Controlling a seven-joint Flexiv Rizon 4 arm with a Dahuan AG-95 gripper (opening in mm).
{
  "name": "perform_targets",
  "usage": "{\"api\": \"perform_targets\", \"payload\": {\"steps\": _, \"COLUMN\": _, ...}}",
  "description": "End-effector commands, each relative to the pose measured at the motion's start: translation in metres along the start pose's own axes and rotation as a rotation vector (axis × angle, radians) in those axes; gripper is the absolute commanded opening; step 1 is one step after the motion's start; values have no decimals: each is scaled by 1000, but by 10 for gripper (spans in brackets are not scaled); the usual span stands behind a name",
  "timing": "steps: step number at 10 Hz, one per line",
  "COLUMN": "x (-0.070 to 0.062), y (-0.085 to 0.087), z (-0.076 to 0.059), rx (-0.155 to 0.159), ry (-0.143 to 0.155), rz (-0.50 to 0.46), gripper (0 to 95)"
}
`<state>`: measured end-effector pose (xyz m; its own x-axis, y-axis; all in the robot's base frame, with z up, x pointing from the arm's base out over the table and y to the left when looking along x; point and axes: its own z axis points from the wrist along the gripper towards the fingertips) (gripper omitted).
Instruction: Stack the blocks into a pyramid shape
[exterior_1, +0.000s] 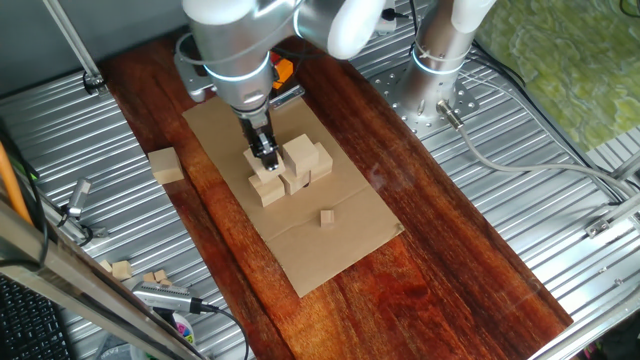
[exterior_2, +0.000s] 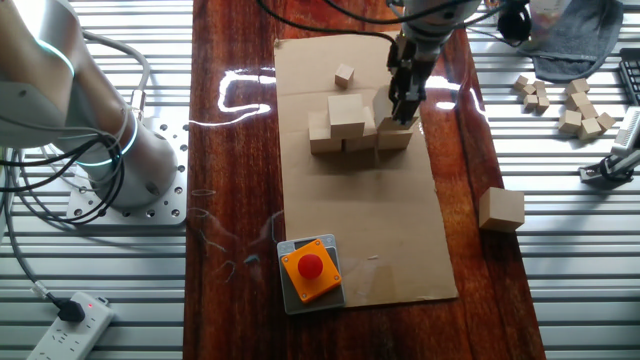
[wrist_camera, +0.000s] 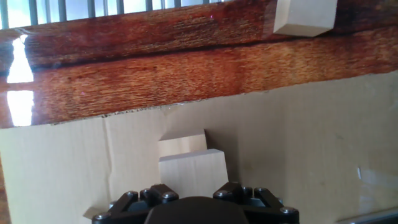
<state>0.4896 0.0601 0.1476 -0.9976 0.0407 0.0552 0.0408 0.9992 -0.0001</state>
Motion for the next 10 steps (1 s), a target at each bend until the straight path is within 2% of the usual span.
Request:
{"api": "perform_targets", "payload": {"steps": 1, "x": 0, "y": 2, "z": 1, "rx": 1, "ry": -3, "rz": 4, "gripper": 0}}
{"api": "perform_targets", "payload": {"steps": 7, "x": -1, "y": 7, "z": 12, "rx": 1, "ry": -18, "rz": 11, "gripper": 0}}
{"api": "perform_targets", "payload": {"steps": 10, "x": 4, "y": 5, "z": 18, "rx": 0, "ry": -28, "rz": 13, "gripper": 0}}
